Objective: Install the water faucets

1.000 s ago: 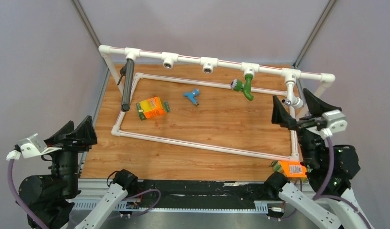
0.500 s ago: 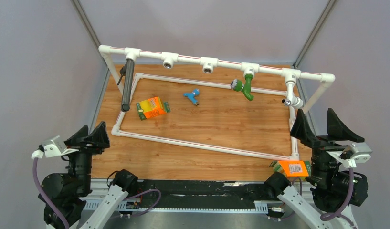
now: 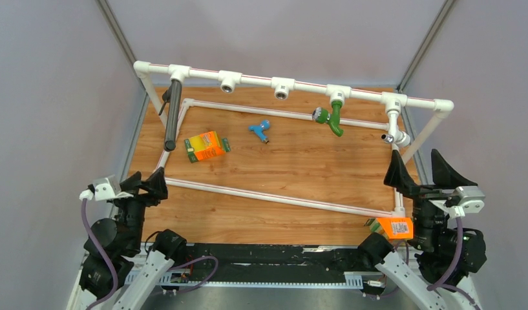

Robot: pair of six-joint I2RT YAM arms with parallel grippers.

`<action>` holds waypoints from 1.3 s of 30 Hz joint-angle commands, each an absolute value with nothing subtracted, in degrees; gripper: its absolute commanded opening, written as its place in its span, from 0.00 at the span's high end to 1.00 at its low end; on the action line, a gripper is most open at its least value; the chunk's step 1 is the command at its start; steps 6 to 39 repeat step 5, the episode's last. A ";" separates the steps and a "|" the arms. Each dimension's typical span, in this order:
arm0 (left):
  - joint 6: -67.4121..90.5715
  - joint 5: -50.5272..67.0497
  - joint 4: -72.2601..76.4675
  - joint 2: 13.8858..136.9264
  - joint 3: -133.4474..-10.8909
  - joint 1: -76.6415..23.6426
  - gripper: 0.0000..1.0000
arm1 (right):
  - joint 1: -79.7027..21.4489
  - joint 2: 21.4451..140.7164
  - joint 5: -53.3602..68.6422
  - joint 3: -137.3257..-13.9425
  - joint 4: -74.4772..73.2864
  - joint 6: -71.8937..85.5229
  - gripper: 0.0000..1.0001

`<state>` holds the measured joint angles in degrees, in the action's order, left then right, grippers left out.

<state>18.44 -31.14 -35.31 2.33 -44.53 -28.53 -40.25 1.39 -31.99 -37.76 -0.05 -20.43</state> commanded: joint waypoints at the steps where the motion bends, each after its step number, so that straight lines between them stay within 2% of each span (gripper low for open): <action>1: 20.04 -30.67 -32.00 -1.65 -42.11 -28.74 0.22 | -40.17 1.14 -32.43 -37.79 -2.37 -19.25 0.00; 39: 19.69 -29.45 -31.20 -2.64 -40.44 -28.83 0.22 | -40.17 1.06 -32.78 -37.18 -2.64 -19.69 0.00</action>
